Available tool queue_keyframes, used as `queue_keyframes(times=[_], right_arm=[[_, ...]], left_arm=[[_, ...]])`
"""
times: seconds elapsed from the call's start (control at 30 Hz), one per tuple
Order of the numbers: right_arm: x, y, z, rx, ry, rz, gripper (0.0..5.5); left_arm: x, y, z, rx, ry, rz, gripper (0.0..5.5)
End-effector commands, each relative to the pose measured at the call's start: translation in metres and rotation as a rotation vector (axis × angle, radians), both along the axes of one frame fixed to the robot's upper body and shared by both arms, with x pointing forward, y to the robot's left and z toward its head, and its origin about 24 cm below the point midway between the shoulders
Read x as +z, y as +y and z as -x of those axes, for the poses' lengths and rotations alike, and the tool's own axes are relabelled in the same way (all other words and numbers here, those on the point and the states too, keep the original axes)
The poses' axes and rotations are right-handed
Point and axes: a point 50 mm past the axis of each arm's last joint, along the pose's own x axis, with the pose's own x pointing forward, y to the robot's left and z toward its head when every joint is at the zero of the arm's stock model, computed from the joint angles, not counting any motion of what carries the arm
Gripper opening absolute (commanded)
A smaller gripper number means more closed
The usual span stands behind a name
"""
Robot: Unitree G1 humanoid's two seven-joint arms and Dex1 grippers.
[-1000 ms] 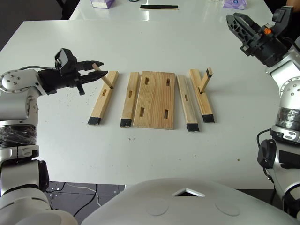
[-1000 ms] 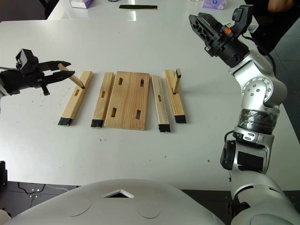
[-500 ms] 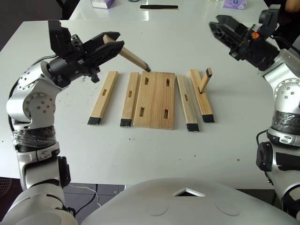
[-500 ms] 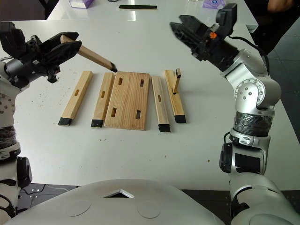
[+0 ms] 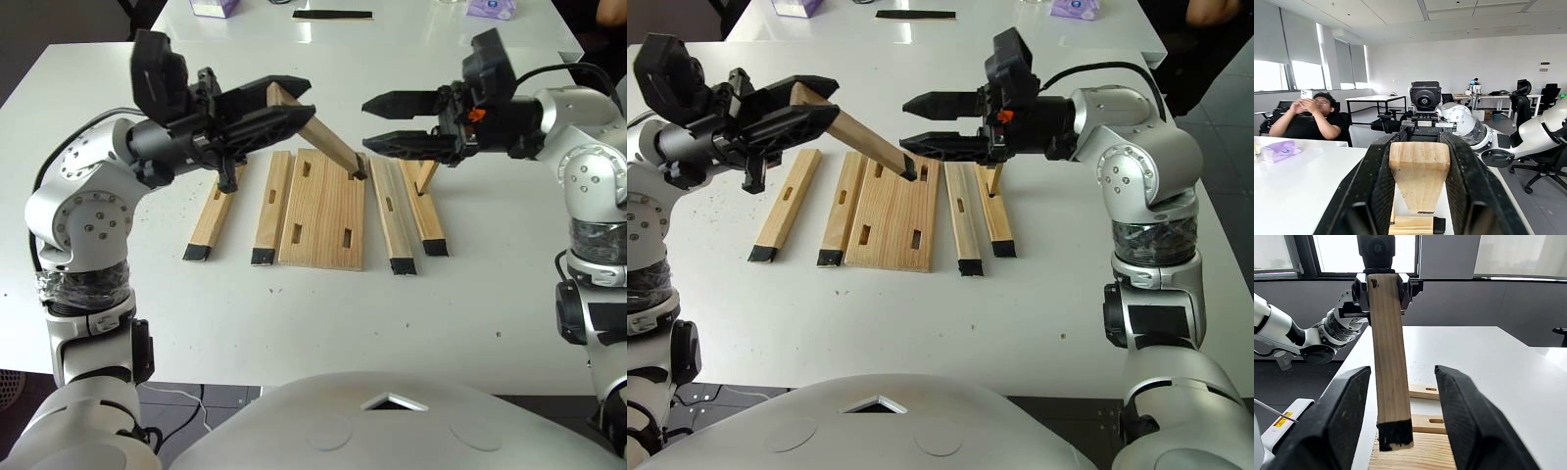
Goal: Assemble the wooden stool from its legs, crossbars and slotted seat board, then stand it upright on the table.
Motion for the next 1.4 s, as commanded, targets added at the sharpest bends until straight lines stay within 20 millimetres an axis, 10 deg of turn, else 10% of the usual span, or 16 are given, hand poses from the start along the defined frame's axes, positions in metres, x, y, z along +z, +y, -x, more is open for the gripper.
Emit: queue_keyframes(times=[0.03,0.8,1.1,1.3,1.4], right_arm=[[-0.004,0.006,0.005,0.041,0.031,0.022,2.4],[-0.026,-0.003,0.009,-0.037,0.107,0.0,1.46],[-0.023,-0.009,0.006,-0.119,0.093,-0.032,1.32],[-0.001,-0.076,-0.027,-0.644,0.009,-0.067,1.32],[-0.025,-0.106,-0.033,-0.879,0.072,0.049,1.32]], left_arm=[[0.002,-0.006,0.0,-0.018,-0.024,-0.02,1.3],[-0.006,-0.009,-0.005,0.052,0.013,-0.036,1.3],[-0.016,-0.014,-0.003,0.082,0.067,-0.081,2.36],[-0.038,-0.003,-0.013,0.327,0.113,-0.104,2.36],[-0.061,0.005,-0.015,0.592,0.193,-0.034,2.36]])
